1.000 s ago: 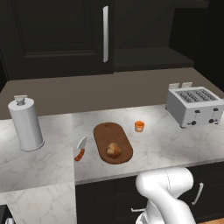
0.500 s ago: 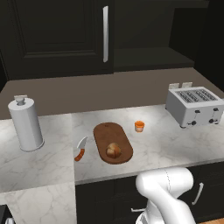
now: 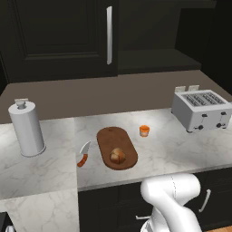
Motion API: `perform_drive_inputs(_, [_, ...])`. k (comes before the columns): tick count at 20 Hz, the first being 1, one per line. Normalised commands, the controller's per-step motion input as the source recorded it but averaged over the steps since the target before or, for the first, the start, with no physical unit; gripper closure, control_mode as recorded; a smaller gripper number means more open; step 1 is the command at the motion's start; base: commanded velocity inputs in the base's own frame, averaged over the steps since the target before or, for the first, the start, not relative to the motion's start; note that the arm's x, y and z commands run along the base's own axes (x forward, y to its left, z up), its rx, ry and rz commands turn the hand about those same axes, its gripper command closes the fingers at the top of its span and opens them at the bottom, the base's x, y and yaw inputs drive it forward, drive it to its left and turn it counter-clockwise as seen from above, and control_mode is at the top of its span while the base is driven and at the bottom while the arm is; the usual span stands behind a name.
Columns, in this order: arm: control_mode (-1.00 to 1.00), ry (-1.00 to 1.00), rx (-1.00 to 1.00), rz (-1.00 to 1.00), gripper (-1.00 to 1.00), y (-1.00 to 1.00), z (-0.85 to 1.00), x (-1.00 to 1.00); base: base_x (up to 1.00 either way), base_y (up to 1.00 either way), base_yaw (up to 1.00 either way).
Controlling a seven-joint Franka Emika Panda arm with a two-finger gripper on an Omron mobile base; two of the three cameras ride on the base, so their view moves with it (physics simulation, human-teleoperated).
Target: Pick the bread, place it on the cutting board, pick the jam, place it on the counter, and close the cabinet.
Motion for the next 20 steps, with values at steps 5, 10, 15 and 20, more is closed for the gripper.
perform_drive_inputs(5, [-1.00,0.00,0.00,0.00,-1.00,-0.14,-0.10,0.26,0.00,0.00,0.00])
perform_drive_inputs(10, [-1.00,0.00,0.00,0.00,-1.00,-0.17,-0.08,0.22,0.00,0.00,0.00])
perform_drive_inputs(15, [-1.00,0.00,0.00,0.00,-1.00,-0.22,-0.09,0.20,0.00,0.00,0.00])
perform_drive_inputs(20, [-1.00,0.00,0.00,0.01,-1.00,-0.26,-0.11,0.17,0.00,0.00,0.00])
